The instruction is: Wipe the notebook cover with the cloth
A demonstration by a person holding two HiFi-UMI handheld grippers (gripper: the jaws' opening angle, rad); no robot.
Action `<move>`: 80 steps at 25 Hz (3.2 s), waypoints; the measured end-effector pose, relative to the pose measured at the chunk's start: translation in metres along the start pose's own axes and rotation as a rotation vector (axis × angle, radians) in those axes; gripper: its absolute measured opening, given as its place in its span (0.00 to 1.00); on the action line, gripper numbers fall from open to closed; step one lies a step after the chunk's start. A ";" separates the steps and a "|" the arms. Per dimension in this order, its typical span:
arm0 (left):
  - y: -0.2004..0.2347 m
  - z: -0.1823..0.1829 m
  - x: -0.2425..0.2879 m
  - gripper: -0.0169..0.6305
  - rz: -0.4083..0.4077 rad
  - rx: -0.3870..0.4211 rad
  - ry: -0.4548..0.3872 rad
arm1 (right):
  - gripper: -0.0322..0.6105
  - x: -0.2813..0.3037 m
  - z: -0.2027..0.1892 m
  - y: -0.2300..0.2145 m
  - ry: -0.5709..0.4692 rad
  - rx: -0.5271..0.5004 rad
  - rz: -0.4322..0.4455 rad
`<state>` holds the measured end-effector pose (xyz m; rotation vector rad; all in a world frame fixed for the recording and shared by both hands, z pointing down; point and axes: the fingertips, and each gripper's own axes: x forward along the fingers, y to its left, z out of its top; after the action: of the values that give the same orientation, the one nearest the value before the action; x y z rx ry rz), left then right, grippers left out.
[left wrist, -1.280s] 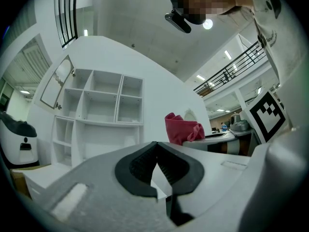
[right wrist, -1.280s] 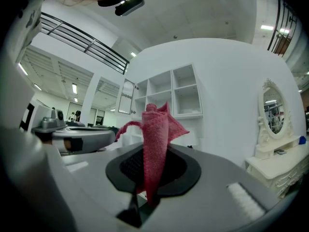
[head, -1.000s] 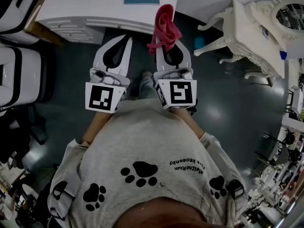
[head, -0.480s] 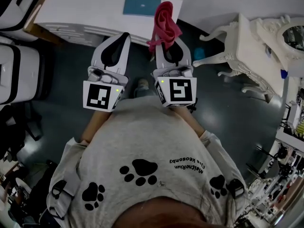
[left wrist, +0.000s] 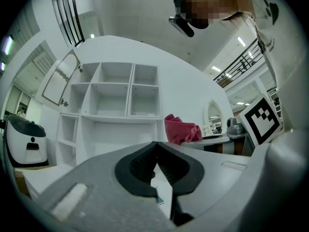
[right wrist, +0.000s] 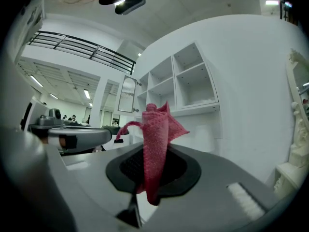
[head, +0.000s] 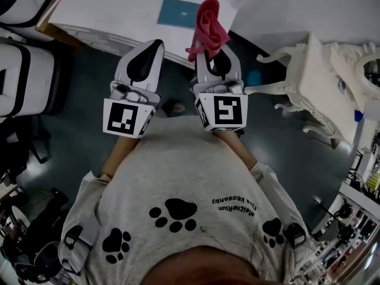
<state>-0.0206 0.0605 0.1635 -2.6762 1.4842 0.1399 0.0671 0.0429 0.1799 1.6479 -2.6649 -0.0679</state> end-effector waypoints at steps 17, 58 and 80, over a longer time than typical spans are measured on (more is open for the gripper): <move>0.036 -0.033 0.049 0.02 0.006 -0.008 0.047 | 0.13 0.054 -0.029 -0.025 0.050 0.005 0.009; 0.133 -0.162 0.183 0.02 -0.201 -0.096 0.219 | 0.13 0.243 -0.122 -0.065 0.270 -0.129 0.070; 0.135 -0.262 0.175 0.02 -0.169 -0.126 0.375 | 0.13 0.278 -0.226 -0.057 0.452 -0.266 0.317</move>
<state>-0.0321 -0.1882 0.3994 -3.0428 1.3604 -0.3064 0.0008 -0.2383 0.3992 1.0073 -2.4019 -0.0383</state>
